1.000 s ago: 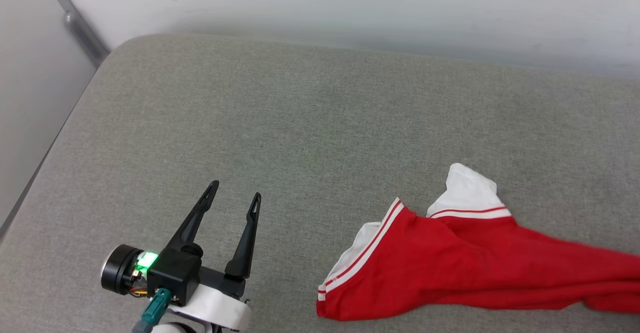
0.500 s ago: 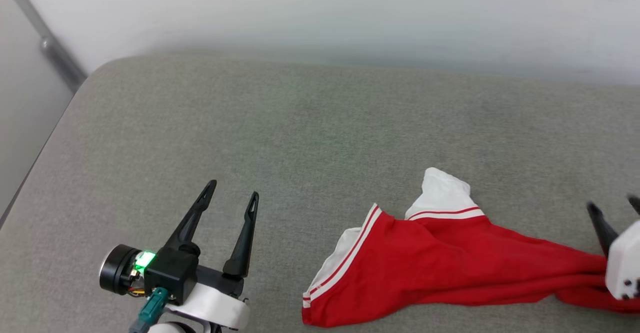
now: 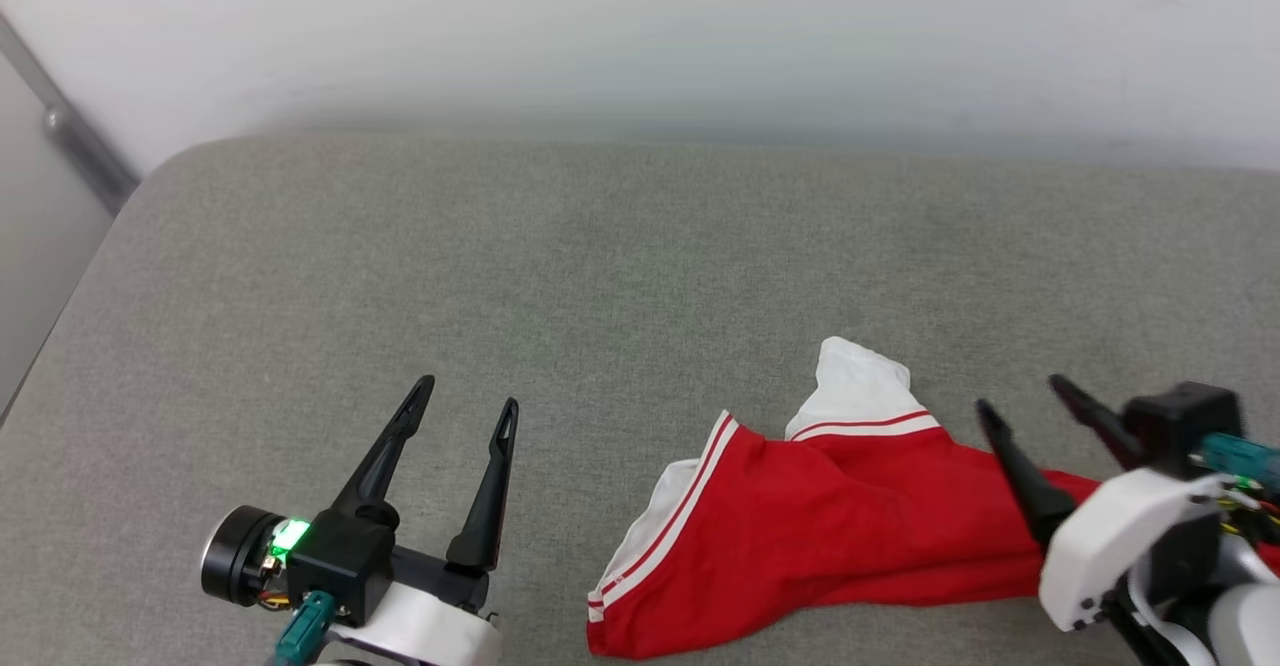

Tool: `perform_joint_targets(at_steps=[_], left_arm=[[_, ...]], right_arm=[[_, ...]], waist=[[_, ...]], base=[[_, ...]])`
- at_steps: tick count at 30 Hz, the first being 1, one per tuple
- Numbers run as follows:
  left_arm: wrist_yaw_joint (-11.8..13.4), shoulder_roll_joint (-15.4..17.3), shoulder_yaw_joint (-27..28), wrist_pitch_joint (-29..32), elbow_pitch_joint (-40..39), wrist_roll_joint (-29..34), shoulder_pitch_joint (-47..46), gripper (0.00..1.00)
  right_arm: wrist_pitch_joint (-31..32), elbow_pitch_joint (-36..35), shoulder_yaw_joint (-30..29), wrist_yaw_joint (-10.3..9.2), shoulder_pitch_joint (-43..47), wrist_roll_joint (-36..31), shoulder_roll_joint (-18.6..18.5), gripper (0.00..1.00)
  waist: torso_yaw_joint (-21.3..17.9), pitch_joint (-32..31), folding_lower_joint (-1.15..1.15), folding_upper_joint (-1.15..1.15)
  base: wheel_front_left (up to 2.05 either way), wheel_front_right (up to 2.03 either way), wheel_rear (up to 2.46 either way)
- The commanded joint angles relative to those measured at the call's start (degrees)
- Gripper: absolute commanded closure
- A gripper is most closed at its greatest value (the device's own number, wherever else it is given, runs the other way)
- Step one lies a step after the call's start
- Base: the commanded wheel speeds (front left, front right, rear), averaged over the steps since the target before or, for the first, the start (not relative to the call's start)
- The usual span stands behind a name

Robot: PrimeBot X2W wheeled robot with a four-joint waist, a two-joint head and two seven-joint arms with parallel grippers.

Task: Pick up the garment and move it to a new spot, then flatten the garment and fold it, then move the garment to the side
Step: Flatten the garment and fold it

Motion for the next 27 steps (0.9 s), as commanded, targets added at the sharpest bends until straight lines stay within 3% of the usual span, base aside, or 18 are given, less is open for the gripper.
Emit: perform_joint_targets(at_steps=[1,8,13,22,27], left_arm=[[-0.15,0.06,-0.11,-0.15,-0.04,0.13,-0.3,0.0],[-0.38,-0.24,-1.66,-0.15,0.96,-0.1,-2.23,0.0],[-0.43,-0.86,-2.91,-0.15,1.77,-0.1,-3.85,0.0],[-0.49,-2.17,-4.14,-0.15,2.73,-0.46,-6.25,0.0],[-0.53,-3.01,-4.67,-0.15,2.97,-0.79,-7.14,0.0]], right_arm=[[1.37,0.35,1.12,-0.02,-1.37,-0.14,-0.59,0.0],[15.32,4.24,10.73,-0.02,-11.05,0.52,-2.95,0.0],[27.77,9.82,13.4,-0.04,-19.02,1.47,-2.98,0.0],[40.06,19.65,15.01,-0.02,-26.9,0.04,-2.91,0.0],[41.74,23.59,14.64,-0.02,-27.05,-0.96,-3.81,0.0]], waist=[[0.27,0.64,0.0,0.0],[2.59,3.88,0.0,0.0],[5.53,6.39,0.0,0.0],[11.68,10.52,0.0,0.0],[14.71,12.37,0.0,0.0]], base=[[0.0,0.0,0.0],[0.0,0.0,0.0],[0.0,0.0,0.0],[0.0,0.0,0.0],[0.0,0.0,0.0]])
